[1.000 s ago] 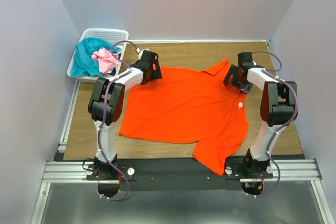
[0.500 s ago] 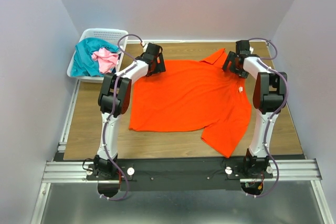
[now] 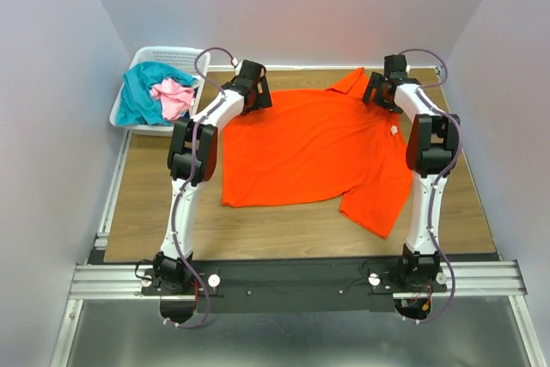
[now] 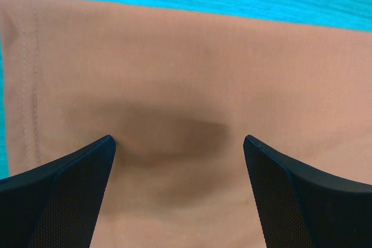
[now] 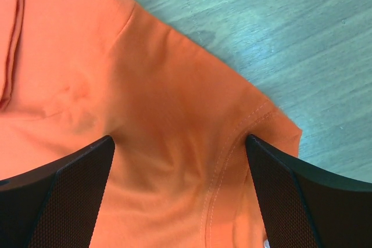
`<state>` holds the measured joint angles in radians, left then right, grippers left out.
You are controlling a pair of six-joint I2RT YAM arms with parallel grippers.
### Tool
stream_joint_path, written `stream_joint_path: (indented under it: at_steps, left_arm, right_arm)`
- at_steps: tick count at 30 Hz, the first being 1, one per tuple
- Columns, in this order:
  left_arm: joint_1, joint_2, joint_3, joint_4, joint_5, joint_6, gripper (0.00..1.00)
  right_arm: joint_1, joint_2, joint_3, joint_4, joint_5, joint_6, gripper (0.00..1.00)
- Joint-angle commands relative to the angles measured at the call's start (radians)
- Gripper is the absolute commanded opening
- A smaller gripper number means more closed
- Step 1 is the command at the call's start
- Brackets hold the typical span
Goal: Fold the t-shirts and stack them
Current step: Flatten the tshirt out
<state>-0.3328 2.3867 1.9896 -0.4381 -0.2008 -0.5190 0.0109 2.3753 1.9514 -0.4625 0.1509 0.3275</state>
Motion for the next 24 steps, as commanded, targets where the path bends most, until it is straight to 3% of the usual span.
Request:
stream_joint_path:
  at_steps: [1,3,4,5,8,11,13,15,20,24]
  left_arm:
    - [0.008,-0.044,0.075,-0.056,0.005,0.020,0.98]
    - [0.003,-0.139,0.034,-0.045,-0.003,0.017,0.98]
    - [-0.012,-0.265,-0.080,-0.010,-0.037,0.008,0.98]
    - [-0.012,-0.312,-0.133,0.008,-0.037,0.005,0.98]
    - [-0.041,-0.460,-0.320,0.064,-0.051,-0.029,0.98]
    - [-0.069,-0.706,-0.670,0.100,-0.074,-0.104,0.98]
    - [-0.095,-0.799,-0.805,0.120,-0.084,-0.160,0.98]
    - [-0.109,-0.919,-0.991,0.121,-0.088,-0.196,0.98]
    - [-0.130,-1.075,-1.297,0.128,-0.048,-0.314,0.98]
    - [-0.138,-1.109,-1.399,0.119,-0.041,-0.377,0.96]
  right_arm:
    - [-0.006,-0.042,0.032,-0.080,-0.042,-0.025,1.00]
    - [-0.006,-0.155,-0.026,-0.079,-0.056,-0.022,1.00]
    - [-0.006,-0.295,-0.131,-0.077,-0.038,-0.012,1.00]
    - [-0.006,-0.344,-0.132,-0.076,-0.037,-0.007,1.00]
    - [-0.006,-0.512,-0.366,-0.068,-0.025,0.054,1.00]
    - [-0.006,-0.831,-0.673,0.013,0.019,0.140,1.00]
    - [-0.006,-0.947,-0.844,0.030,0.061,0.230,1.00]
    - [-0.006,-1.089,-0.929,0.048,0.056,0.287,1.00]
    - [-0.006,-1.252,-1.115,0.094,-0.009,0.367,1.00]
    - [-0.006,-1.280,-1.146,0.099,-0.040,0.349,1.00]
